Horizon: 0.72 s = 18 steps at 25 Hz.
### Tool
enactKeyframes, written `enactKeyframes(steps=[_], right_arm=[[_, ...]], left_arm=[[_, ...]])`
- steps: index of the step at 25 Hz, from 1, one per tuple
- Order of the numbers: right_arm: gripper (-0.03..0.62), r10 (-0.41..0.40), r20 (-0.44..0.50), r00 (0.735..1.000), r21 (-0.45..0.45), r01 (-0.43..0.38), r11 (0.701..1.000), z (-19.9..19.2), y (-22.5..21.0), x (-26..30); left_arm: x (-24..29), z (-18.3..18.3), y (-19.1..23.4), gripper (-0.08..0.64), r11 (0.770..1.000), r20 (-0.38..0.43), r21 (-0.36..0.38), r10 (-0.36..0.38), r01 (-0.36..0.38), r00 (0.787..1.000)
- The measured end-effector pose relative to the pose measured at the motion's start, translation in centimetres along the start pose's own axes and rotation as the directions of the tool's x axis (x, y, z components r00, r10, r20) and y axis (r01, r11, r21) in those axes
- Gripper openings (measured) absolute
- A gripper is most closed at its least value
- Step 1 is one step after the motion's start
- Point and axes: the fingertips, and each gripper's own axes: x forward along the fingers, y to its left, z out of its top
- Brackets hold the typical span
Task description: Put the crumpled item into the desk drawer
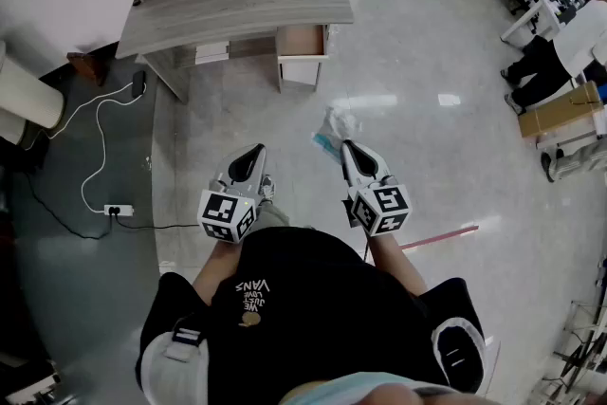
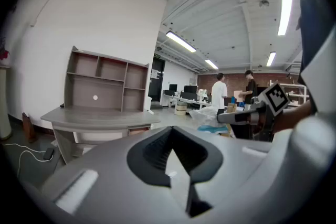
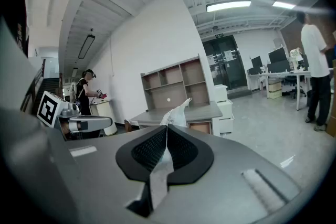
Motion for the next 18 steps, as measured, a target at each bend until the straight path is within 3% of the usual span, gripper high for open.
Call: enactKeyframes(steps=[12, 18], right_arm=[[0.011, 0.021, 0.016, 1.000, 0.035, -0.022, 0.999, -0.9, -0.8, 0.1], [0.011, -0.004, -0.009, 1.000, 0.047, 0.004, 0.999, -1.6, -2.0, 1.9]], left_arm=[[0.0, -0.6, -0.2, 0.052, 0.999, 0.002, -0.025, 0.024, -0.024, 1.000], [2.6, -0.9, 1.6, 0.053, 0.999, -0.007, -0.032, -0.012, 0.012, 1.000]])
